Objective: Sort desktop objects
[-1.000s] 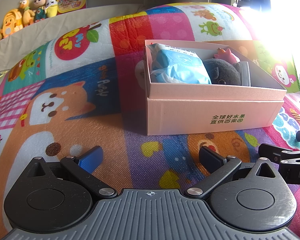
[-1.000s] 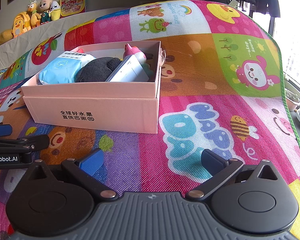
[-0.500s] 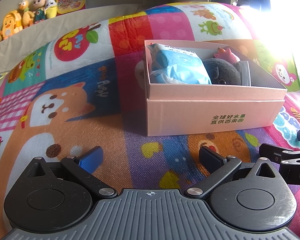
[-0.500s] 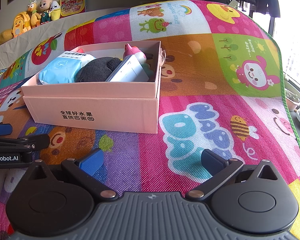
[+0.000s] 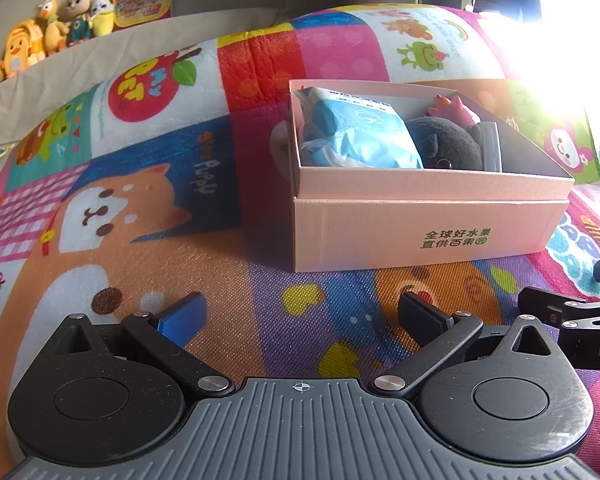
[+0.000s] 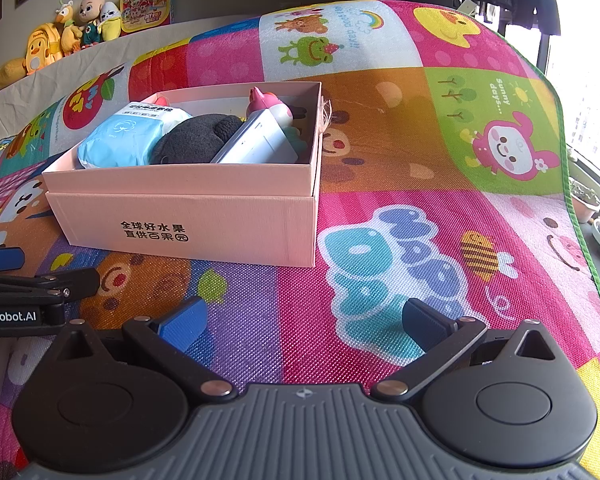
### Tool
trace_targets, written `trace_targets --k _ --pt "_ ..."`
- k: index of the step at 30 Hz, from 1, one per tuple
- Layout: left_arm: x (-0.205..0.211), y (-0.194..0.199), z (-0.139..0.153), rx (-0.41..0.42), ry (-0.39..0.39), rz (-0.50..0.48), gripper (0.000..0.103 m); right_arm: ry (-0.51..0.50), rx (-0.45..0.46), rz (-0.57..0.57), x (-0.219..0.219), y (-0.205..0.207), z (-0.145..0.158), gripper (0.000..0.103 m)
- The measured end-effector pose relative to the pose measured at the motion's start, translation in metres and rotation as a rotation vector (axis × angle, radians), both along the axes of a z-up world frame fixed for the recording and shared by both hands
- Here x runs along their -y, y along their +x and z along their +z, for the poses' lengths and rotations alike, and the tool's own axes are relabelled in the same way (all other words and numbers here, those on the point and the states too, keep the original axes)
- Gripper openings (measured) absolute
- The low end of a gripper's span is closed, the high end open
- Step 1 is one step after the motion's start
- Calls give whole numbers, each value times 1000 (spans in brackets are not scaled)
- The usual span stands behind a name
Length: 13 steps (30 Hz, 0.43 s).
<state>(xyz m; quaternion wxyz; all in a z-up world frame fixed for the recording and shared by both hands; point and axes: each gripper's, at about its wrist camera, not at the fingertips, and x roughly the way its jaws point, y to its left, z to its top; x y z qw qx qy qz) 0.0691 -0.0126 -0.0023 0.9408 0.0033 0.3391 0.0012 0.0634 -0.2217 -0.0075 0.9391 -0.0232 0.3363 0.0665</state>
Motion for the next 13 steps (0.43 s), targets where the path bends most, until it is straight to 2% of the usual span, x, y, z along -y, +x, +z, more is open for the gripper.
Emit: trace_targets --k 13 --pt "-1 0 0 1 -5 0 103 0 0 0 0 0 0 103"
